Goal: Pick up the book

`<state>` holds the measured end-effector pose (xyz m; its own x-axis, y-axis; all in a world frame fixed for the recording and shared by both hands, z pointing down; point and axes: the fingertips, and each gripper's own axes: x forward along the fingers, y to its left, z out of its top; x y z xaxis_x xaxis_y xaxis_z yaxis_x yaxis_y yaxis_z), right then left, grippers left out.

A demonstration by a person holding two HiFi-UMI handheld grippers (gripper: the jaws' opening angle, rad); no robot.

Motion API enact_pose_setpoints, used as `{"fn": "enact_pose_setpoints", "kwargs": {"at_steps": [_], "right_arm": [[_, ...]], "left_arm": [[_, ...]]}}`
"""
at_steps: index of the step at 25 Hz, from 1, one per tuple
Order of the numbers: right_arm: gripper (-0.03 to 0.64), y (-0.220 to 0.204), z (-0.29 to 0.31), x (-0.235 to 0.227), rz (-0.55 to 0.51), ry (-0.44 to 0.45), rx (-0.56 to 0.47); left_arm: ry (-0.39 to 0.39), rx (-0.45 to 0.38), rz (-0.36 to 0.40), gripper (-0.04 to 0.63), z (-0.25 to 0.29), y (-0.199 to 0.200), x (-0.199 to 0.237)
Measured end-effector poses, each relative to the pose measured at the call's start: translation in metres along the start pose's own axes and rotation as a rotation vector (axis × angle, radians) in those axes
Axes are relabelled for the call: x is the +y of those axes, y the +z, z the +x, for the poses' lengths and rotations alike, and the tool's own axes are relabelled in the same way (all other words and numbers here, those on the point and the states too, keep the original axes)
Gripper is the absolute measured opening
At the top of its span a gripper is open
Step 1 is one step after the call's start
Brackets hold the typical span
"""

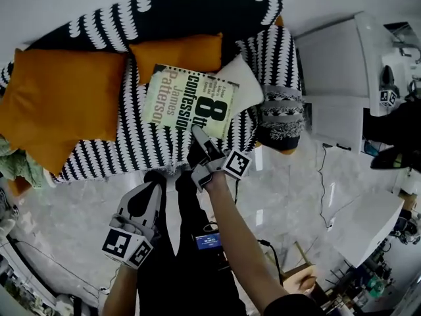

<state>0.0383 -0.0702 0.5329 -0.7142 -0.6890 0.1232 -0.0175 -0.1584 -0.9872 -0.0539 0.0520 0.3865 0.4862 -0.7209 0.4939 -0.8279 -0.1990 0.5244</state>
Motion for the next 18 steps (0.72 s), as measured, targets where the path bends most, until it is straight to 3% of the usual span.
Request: {"fn": "enact_pose_setpoints", "kwargs": {"at_steps": [3,12,18], "right_arm": [[0.179,0.002,-0.001,0.014,-0.031,0.031,0.016],[0.179,0.007,0.002,-0.012,-0.207,0.073,0.037],[0.179,0.019,0.007,-0.031,-0.261,0.096,0.081]], "left_arm": [[-0.015,-0.038,0.008,0.014,0.005,-0.001,0.005],[-0.126,-0.169,0.041,0.014,0.037,-0.055,0.06],[-0.189,-0.253,0.081,0.014,0.075,-0.05,0.078]]}}
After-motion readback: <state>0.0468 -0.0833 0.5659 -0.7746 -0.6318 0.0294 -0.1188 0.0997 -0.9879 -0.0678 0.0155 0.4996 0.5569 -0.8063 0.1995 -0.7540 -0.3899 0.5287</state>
